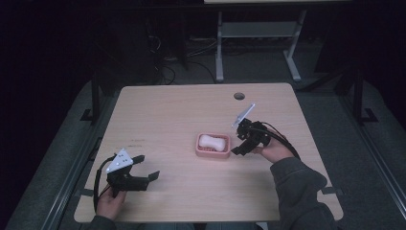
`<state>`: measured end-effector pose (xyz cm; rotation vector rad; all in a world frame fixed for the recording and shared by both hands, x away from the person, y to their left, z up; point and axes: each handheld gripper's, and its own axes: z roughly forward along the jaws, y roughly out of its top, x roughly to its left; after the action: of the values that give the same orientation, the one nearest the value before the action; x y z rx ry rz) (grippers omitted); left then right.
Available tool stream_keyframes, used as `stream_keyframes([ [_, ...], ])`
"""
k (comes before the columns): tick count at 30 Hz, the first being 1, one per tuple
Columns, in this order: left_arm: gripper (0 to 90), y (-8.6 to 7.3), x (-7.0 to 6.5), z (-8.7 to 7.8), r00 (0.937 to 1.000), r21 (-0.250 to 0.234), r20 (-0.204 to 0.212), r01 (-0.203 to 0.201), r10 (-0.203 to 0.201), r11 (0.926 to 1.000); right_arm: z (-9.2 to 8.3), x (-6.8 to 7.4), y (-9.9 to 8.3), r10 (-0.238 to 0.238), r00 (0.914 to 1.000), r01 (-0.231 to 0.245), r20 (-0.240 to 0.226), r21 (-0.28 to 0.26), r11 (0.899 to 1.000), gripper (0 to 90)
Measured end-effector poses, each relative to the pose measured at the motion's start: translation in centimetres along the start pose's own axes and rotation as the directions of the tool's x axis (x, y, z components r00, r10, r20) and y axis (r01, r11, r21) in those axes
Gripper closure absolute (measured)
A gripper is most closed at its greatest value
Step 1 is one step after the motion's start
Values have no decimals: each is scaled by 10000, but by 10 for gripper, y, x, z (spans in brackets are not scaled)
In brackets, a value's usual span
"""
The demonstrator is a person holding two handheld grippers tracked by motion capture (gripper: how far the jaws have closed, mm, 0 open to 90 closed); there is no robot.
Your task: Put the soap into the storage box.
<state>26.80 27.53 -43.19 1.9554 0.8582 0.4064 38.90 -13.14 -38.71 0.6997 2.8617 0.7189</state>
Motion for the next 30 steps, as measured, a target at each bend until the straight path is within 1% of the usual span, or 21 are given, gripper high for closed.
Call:
stream_keyframes([
  [1,145,0,0,0,10000,-5,-3,-2,2,10000,-1,1,-3,53,10000,-54,-13,-83,10000,330],
  [3,144,0,0,0,10000,22,7,-22,22,10000,-2,1,-4,42,10000,-42,15,-92,9999,330],
  [5,145,0,0,0,10000,60,2,-58,58,10000,-5,2,-9,119,9999,-119,46,-139,9998,330],
  [7,145,0,0,0,10000,46,6,-71,71,10000,-5,2,-11,148,9999,-147,60,-136,9998,330],
  [10,144,0,0,1,10000,87,-13,-88,88,9999,-7,1,-19,302,9995,-301,60,-91,9995,330],
  [11,145,0,0,1,10000,86,-7,-82,82,9999,-7,1,-20,307,9995,-306,115,-83,9995,330],
  [15,144,0,0,1,10000,143,-12,-75,75,9999,-9,1,-24,374,9992,-373,106,-127,9992,330],
  [19,144,0,0,1,10000,101,-17,-60,60,9999,-12,2,-29,470,9988,-468,107,-207,9987,330],
  [25,145,-1,0,2,10000,130,17,-65,65,9999,-11,3,-35,571,9983,-569,118,-205,9982,330],
  [28,144,-1,-1,2,10000,127,29,-50,50,9999,-10,4,-39,568,9982,-566,176,-93,9984,329],
  [30,145,-1,-1,3,10000,127,20,-57,57,9999,-10,5,-44,624,9980,-622,91,-161,9979,329],
])
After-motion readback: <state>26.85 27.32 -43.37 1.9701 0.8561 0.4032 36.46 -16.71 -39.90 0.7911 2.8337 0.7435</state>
